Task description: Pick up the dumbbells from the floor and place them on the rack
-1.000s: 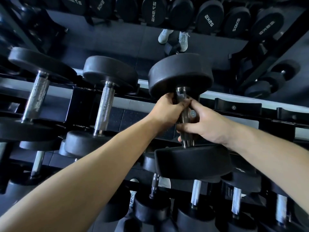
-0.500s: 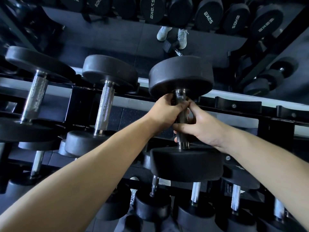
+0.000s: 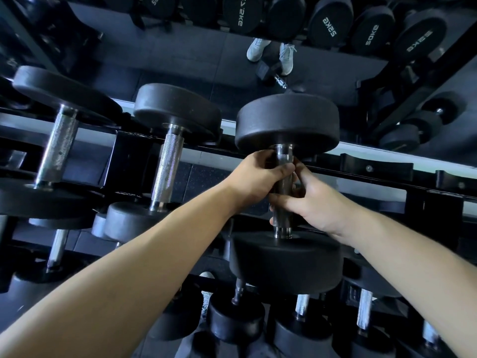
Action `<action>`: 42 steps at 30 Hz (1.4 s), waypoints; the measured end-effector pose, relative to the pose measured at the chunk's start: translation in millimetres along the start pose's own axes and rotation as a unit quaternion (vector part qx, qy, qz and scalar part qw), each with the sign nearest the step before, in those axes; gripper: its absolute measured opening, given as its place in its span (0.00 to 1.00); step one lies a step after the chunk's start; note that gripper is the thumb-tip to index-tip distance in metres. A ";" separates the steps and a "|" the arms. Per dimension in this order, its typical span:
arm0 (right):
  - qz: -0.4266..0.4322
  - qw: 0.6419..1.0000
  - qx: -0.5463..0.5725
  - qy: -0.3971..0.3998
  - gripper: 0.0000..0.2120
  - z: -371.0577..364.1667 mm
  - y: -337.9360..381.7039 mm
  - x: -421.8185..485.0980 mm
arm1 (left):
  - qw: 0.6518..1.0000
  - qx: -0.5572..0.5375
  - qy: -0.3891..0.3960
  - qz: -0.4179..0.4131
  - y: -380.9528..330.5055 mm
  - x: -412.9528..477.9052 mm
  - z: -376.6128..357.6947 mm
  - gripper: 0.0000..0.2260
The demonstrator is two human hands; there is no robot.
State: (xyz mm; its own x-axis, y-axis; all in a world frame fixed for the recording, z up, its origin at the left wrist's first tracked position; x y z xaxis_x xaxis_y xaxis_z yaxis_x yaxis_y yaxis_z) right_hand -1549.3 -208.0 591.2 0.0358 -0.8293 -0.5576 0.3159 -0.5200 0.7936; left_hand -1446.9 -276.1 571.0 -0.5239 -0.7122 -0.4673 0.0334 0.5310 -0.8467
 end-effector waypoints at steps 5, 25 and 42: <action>0.015 0.999 -0.011 -0.051 0.27 -8.1 -3.1 -3.2 | 1.000 -0.017 0.011 0.005 3.1 -2.0 2.7 0.06; 0.009 0.995 0.004 -0.101 0.26 -6.7 -2.4 2.4 | 0.996 0.081 0.031 -0.004 -10.3 15.3 4.8 0.04; 0.099 0.934 -0.180 -0.292 0.23 -4.6 54.3 -82.1 | 0.980 0.190 -0.034 -0.046 -31.0 -56.8 40.8 0.26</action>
State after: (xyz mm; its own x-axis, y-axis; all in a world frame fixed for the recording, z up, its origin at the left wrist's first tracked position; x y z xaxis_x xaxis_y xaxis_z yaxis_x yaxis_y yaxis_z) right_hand -1530.7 -167.2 678.9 -0.3616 -0.9272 -0.0971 0.6606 -0.3283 0.6752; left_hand -1383.4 -270.8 613.4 -0.4815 -0.7856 -0.3886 0.3097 0.2622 -0.9140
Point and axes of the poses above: each hand's wrist, its own x-axis towards the middle knuckle, its own z-axis out of the back of the hand, y = z × x, the point moved 6 cm from there along x, towards the middle knuckle, and after that the axes turned 7 degrees about -x, right-handed, at the moved point
